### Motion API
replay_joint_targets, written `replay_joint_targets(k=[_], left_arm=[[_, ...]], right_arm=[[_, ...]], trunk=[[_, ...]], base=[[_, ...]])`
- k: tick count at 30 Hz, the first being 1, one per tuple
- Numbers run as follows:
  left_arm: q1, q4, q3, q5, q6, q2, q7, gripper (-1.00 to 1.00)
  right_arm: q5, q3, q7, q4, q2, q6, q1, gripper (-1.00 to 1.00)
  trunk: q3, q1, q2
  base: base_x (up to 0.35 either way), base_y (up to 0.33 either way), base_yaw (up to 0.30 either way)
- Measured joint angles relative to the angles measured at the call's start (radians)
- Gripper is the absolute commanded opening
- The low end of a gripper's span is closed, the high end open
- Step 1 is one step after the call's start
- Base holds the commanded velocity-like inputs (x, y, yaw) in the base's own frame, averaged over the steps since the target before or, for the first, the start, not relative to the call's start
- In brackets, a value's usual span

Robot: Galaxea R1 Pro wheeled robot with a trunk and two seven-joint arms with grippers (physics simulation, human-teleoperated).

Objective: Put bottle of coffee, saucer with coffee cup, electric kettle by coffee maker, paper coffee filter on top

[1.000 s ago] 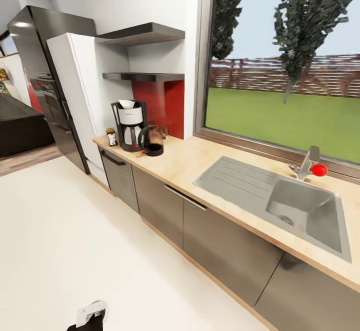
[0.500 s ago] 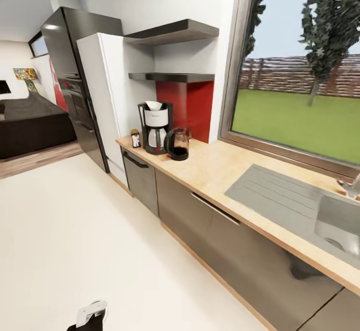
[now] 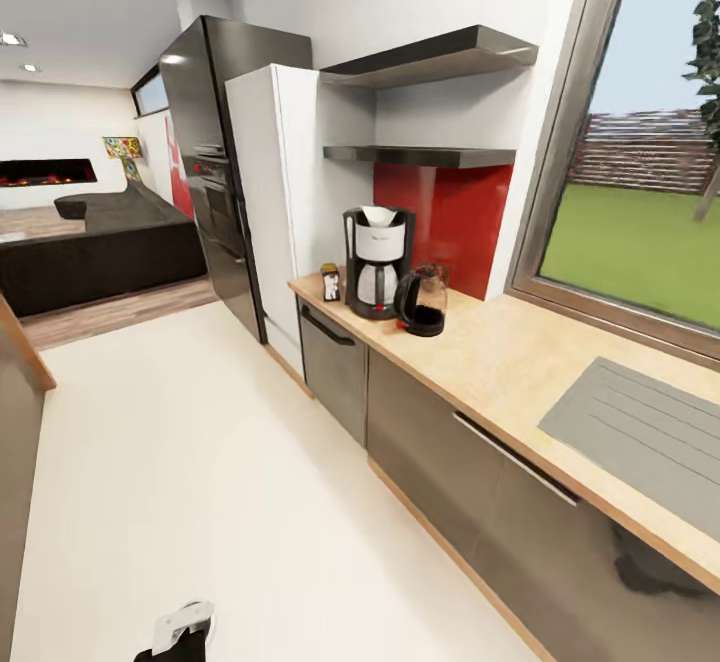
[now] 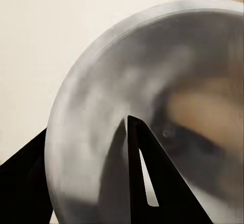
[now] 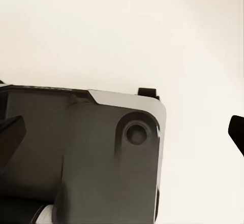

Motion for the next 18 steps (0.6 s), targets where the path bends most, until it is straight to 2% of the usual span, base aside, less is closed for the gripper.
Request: replay_joint_targets(k=[18], left_arm=[[0.000,0.007,0.000,0.000,0.000,0.000,0.000,-1.00]], right_arm=[[0.000,-0.002,0.001,0.001,-0.005,0.000,0.000,1.00]], trunk=[[0.000,0.000,0.000]], base=[[0.275,0.234,0.008]])
